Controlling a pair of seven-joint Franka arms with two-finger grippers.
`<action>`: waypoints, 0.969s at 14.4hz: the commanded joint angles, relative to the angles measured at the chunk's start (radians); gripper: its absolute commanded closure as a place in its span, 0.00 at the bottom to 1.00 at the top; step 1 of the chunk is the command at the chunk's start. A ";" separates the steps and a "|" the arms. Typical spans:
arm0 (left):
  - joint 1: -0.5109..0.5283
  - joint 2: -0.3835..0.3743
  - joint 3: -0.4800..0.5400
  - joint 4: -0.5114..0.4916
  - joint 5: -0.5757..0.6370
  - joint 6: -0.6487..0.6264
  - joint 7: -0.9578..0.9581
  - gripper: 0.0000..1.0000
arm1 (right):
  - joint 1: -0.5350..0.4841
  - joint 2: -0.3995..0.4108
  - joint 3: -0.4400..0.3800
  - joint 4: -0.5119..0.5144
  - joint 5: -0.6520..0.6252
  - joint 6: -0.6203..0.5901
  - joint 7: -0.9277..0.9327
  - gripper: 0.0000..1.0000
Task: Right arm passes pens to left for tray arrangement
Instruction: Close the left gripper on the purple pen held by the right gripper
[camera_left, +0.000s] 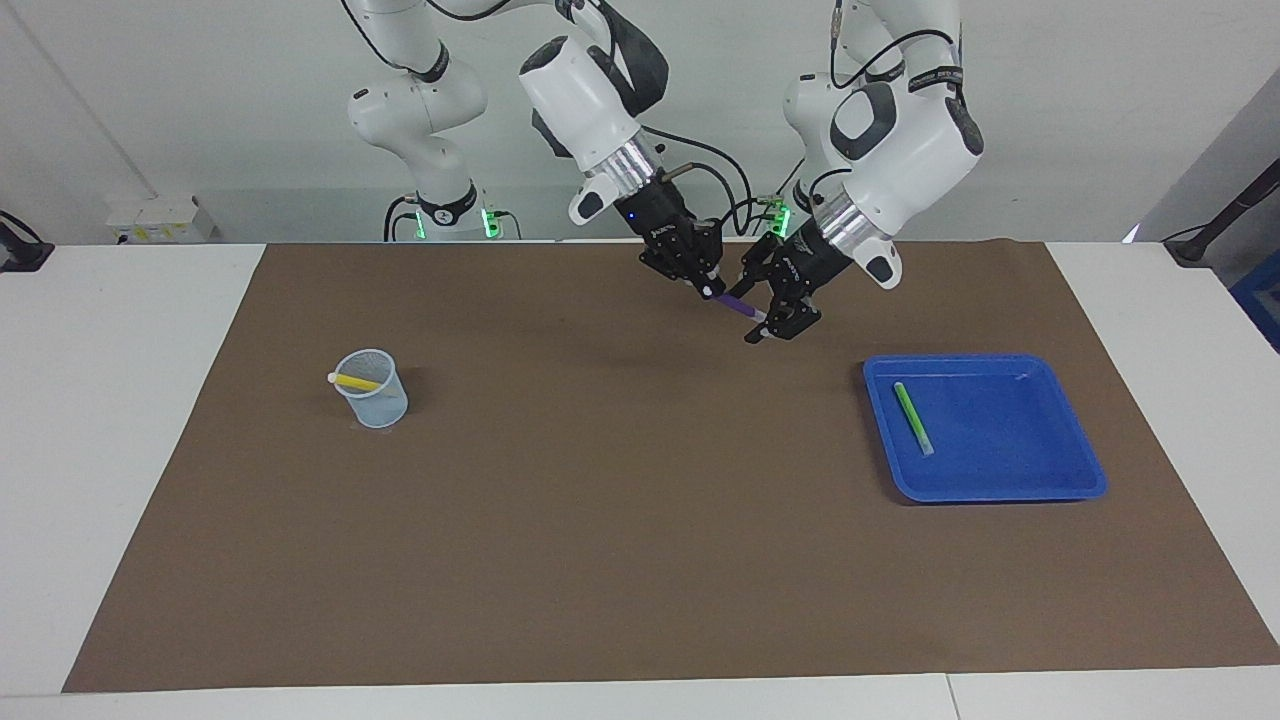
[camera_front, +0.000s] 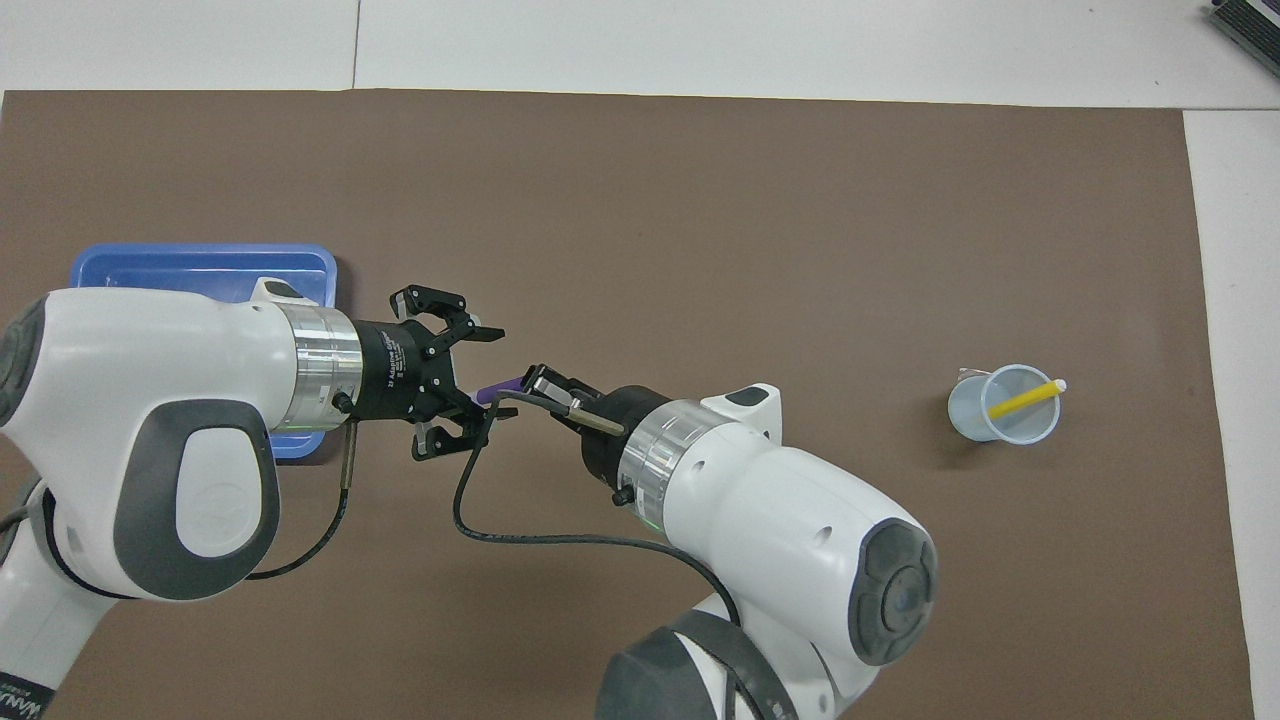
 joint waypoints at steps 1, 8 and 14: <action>-0.026 -0.034 0.014 -0.035 -0.019 0.014 -0.012 0.47 | 0.001 0.002 0.000 0.000 0.028 0.014 -0.032 1.00; -0.013 -0.053 0.015 -0.029 -0.019 -0.030 -0.018 0.64 | -0.002 0.004 0.000 0.000 0.028 0.014 -0.032 1.00; -0.013 -0.061 0.018 -0.032 -0.019 -0.033 -0.014 1.00 | -0.005 0.004 0.000 0.000 0.028 0.011 -0.032 1.00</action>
